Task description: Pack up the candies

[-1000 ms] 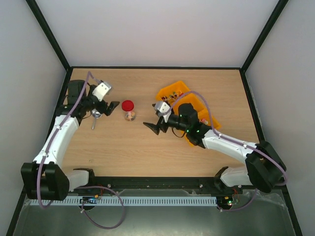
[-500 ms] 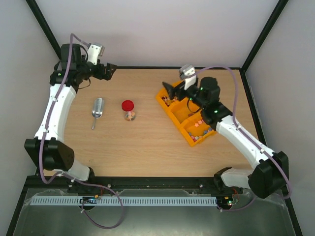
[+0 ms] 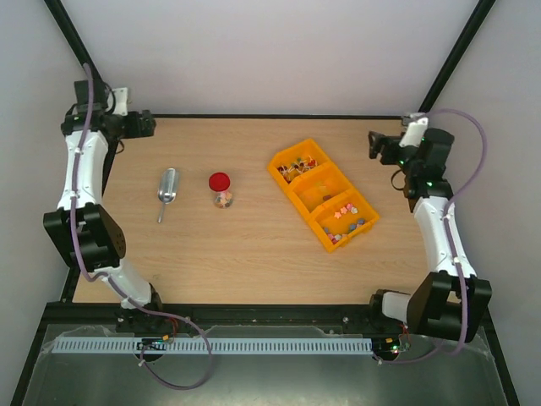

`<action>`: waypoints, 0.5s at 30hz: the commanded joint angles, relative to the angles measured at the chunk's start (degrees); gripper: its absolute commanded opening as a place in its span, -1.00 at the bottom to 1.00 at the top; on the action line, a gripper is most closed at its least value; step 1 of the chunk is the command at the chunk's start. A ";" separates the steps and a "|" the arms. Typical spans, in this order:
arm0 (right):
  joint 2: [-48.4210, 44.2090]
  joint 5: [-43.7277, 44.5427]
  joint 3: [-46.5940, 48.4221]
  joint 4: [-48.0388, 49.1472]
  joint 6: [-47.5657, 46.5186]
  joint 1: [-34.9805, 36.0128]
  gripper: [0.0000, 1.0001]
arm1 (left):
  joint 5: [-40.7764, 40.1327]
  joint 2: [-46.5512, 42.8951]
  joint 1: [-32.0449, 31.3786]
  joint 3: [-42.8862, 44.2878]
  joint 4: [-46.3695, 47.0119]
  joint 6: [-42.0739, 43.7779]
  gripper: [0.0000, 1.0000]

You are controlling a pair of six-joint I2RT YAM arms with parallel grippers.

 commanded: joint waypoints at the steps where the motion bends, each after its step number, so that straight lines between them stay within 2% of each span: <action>1: 0.59 -6.07 -3.29 -3.15 1.04 -8.35 0.97 | -2.77 -1.48 4.25 -4.28 -0.67 0.52 0.99; 8: 4.20 -9.10 -4.66 -5.20 -0.89 -16.81 0.97 | -6.10 -4.56 7.85 -15.51 4.90 2.33 0.99; 15: 5.45 -9.33 -6.33 -5.21 -0.95 -17.70 0.97 | -6.97 -6.19 7.93 -21.97 8.86 1.49 0.99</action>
